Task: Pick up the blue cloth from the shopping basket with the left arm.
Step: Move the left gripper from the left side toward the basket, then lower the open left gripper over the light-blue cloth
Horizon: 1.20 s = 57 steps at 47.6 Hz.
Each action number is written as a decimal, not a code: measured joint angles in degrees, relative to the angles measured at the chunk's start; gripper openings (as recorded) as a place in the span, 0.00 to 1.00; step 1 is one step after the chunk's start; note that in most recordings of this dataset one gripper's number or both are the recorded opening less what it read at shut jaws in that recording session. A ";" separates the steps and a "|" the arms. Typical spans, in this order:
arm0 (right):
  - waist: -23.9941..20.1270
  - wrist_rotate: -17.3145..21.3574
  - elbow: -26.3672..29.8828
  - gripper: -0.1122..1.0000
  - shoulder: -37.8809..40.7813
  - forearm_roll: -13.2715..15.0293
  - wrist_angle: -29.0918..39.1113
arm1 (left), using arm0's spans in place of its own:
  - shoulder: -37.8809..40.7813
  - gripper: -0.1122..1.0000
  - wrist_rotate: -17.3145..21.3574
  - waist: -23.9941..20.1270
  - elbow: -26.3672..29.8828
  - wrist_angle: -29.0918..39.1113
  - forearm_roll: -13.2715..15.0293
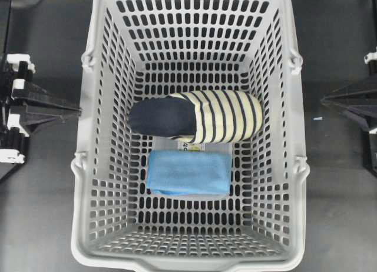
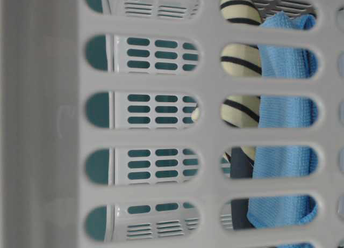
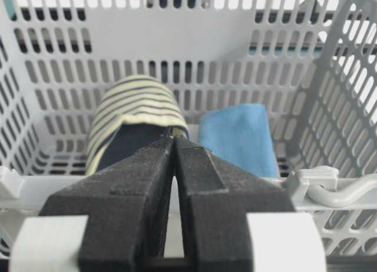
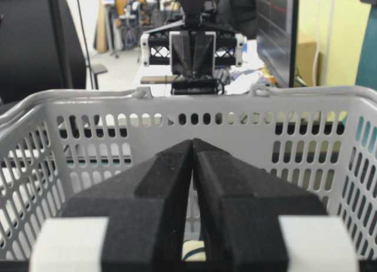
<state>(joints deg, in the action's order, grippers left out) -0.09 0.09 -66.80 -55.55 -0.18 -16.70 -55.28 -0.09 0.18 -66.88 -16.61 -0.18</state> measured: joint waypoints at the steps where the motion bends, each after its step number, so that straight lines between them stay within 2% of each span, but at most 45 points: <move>1: 0.00 0.00 -0.09 0.11 0.00 0.00 0.09 | 0.09 0.15 0.00 0.00 0.00 0.00 0.00; 4: 0.00 0.18 -0.09 0.11 -0.18 -0.09 0.00 | 0.09 0.10 -1.14 0.09 0.62 1.67 -0.79; 10: 0.00 0.88 -0.09 0.10 -1.05 -0.18 0.26 | 0.62 0.10 -3.43 0.35 3.69 8.00 -1.93; 16: 0.00 3.52 0.09 0.10 -1.32 -0.35 2.99 | 1.49 0.10 -3.52 1.14 8.35 14.68 -2.02; 22: 0.00 5.89 1.76 0.10 -1.32 -0.35 9.05 | 4.04 0.10 -3.52 2.72 14.41 23.55 -2.02; 31: 0.00 6.06 4.66 0.10 -1.23 -0.44 17.93 | 10.11 0.10 -3.43 3.78 23.03 35.86 -2.11; 36: 0.00 6.15 5.71 0.11 -1.23 -0.44 21.80 | 13.80 0.10 -3.87 3.96 27.25 40.17 -2.11; 40: 0.00 6.24 6.15 0.22 -1.23 -0.44 23.99 | 16.88 0.10 -3.60 4.48 31.03 42.63 -2.11; 51: 0.00 7.82 6.50 0.77 -1.32 -0.44 22.94 | 25.14 0.10 -4.75 4.75 38.94 49.57 -2.11; 53: 0.00 7.91 6.50 0.82 -1.41 -0.44 22.24 | 26.63 0.10 -5.36 4.75 39.99 50.71 -2.11; 57: 0.00 7.91 6.50 0.80 -1.41 -0.44 21.18 | 29.44 0.10 -7.21 4.75 42.01 52.29 -2.11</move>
<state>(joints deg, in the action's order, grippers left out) -0.09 8.00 -60.29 -56.95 -0.62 4.48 -25.84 -7.29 4.92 -24.87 35.68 -2.29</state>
